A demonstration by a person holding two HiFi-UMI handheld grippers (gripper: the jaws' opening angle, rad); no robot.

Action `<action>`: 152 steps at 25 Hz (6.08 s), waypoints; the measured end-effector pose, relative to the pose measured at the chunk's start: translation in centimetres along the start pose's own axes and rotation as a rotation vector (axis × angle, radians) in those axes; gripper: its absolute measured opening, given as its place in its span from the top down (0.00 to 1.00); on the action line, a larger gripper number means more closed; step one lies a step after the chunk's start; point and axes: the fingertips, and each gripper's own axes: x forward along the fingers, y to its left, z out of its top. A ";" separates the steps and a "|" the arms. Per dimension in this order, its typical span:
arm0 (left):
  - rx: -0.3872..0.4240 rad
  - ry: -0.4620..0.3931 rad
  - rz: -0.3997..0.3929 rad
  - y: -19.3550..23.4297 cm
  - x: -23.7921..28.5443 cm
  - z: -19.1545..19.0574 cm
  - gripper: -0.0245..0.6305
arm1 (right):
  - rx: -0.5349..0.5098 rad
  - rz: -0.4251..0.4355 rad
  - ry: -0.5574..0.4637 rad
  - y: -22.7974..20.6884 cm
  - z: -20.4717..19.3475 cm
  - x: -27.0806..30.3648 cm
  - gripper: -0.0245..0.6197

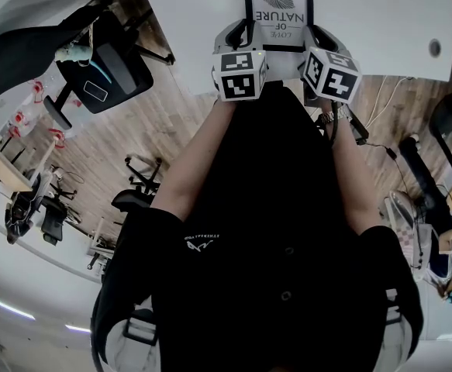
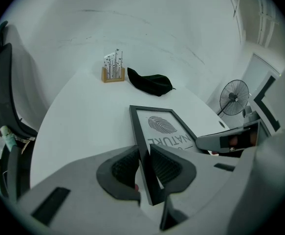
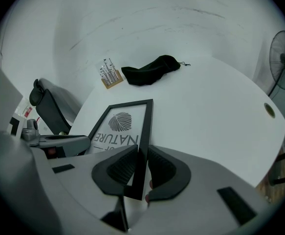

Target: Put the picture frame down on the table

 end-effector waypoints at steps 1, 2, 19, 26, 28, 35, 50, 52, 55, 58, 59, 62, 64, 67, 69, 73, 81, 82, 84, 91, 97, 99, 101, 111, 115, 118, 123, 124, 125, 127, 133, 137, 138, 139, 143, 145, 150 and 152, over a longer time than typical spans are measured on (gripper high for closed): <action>0.001 0.003 0.001 0.1 0.1 -0.1 0.84 | -0.002 -0.001 0.003 0.0 -0.1 0.1 0.86; 0.000 0.006 0.001 0.2 0.2 -0.1 0.84 | -0.004 -0.002 0.006 0.0 -0.1 0.3 0.86; 0.038 0.064 0.001 0.5 1.6 -1.2 0.84 | -0.018 -0.012 0.037 -0.4 -0.8 1.8 0.86; 0.033 0.054 0.022 0.5 2.0 -1.4 0.84 | -0.040 -0.019 0.039 -0.6 -0.8 2.2 0.86; 0.035 0.054 0.017 0.4 2.0 -1.5 0.84 | -0.042 -0.014 0.037 -0.6 -0.9 2.2 0.85; -0.027 0.063 -0.022 0.8 1.9 -1.3 0.78 | 0.028 0.042 0.026 -0.7 -0.9 1.8 0.76; 0.019 -0.033 0.017 -1.7 -3.2 -2.0 0.95 | -0.034 0.039 -0.043 0.2 -2.0 -3.0 0.96; 0.018 -0.042 0.019 -2.0 -3.9 -2.6 0.95 | -0.050 0.050 -0.042 0.6 -2.9 -3.6 0.96; 0.030 -0.063 0.021 -2.6 -5.3 -3.5 0.95 | -0.071 0.064 -0.047 1.2 -4.5 -4.9 0.96; 0.039 -0.080 0.019 -4.0 -6.7 -4.6 0.95 | -0.081 0.077 -0.054 1.3 -6.3 -6.4 0.96; 0.040 -0.088 0.017 -4.4 -7.1 -4.9 0.95 | -0.085 0.079 -0.059 1.3 -6.9 -6.9 0.96; 0.042 -0.111 0.015 -5.6 -8.6 -6.1 0.95 | -0.101 0.086 -0.082 1.6 -8.3 -8.4 0.96; 0.049 -0.136 0.014 -6.3 -9.8 -6.5 0.95 | -0.112 0.091 -0.102 1.9 -8.8 -9.5 0.96; 0.056 -0.170 0.011 -7.5 -11.5 -7.2 0.95 | -0.126 0.101 -0.134 2.2 -9.4 -11.2 0.96; 0.064 -0.186 0.010 -8.2 -12.4 -7.7 0.95 | -0.133 0.106 -0.153 2.2 -9.9 -12.2 0.96; 0.074 -0.243 0.005 -9.4 -14.3 -7.7 0.95 | -0.148 0.104 -0.180 2.1 -10.8 -14.0 0.96; 0.087 -0.355 -0.007 -11.9 -17.5 -6.6 0.95 | -0.195 0.101 -0.289 2.3 -9.5 -17.4 0.96; 0.096 -0.374 -0.010 -12.3 -18.1 -6.3 0.95 | -0.197 0.102 -0.306 2.4 -9.2 -18.1 0.96; 0.112 -0.408 -0.016 -13.0 -19.4 -5.6 0.95 | -0.200 0.109 -0.337 2.7 -8.8 -19.4 0.96; 0.124 -0.531 -0.029 -14.3 -23.7 -2.1 0.95 | -0.239 0.128 -0.452 4.0 -6.3 -23.5 0.96; 0.135 -0.616 -0.035 -15.0 -26.9 0.2 0.95 | -0.288 0.126 -0.562 5.4 -4.0 -26.9 0.96; 0.147 -0.634 -0.033 -15.1 -27.7 0.6 0.95 | -0.307 0.127 -0.592 6.0 -3.5 -27.9 0.96; 0.151 -0.648 -0.033 -15.3 -28.3 0.9 0.95 | -0.327 0.128 -0.623 6.5 -3.2 -28.9 0.96; 0.175 -0.765 -0.023 -15.6 -32.6 4.1 0.95 | -0.425 0.119 -0.776 8.8 -0.6 -33.6 0.96; 0.187 -0.835 -0.025 -15.7 -35.3 6.2 0.95 | -0.398 0.132 -0.828 8.6 0.9 -35.7 0.96; 0.203 -0.875 -0.028 -16.0 -36.8 7.7 0.95 | -0.379 0.134 -0.867 8.0 2.4 -37.2 0.96; 0.222 -0.929 -0.036 -16.4 -38.7 9.5 0.95 | -0.380 0.129 -0.949 7.8 4.4 -40.5 0.96; 0.223 -0.941 -0.039 -16.6 -39.2 9.8 0.95 | -0.381 0.132 -0.967 8.0 4.7 -41.4 0.96; 0.225 -0.952 -0.042 -16.8 -39.7 10.1 0.95 | -0.381 0.135 -0.985 8.1 5.1 -42.2 0.96; 0.230 -0.975 -0.047 -17.1 -40.8 10.6 0.95 | -0.378 0.141 -1.019 8.3 5.8 -43.6 0.96; 0.246 -1.035 -0.048 -17.6 -43.5 11.7 0.95 | -0.374 0.147 -1.092 8.3 6.8 -46.9 0.96; 0.243 -1.071 -0.038 -17.5 -45.1 12.8 0.95 | -0.383 0.147 -1.131 8.4 7.2 -48.8 0.96; 0.244 -1.081 -0.036 -17.5 -45.6 13.0 0.95 | -0.384 0.148 -1.140 8.5 7.3 -49.3 0.96; 0.245 -1.091 -0.035 -17.5 -46.0 13.2 0.95 | -0.385 0.150 -1.147 8.6 7.3 -49.7 0.96; 0.247 -1.126 -0.048 -17.6 -47.7 13.8 0.95 | -0.386 0.171 -1.176 9.3 7.7 -51.4 0.96; 0.247 -1.128 -0.056 -17.8 -48.0 13.5 0.95 | -0.390 0.178 -1.185 9.6 7.4 -51.9 0.96; 0.264 -1.101 -0.056 -18.1 -47.0 12.5 0.95 | -0.383 0.190 -1.176 9.9 6.8 -51.7 0.96; 0.261 -1.080 -0.072 -18.3 -46.5 12.1 0.95 | -0.374 0.192 -1.174 9.9 6.5 -51.5 0.96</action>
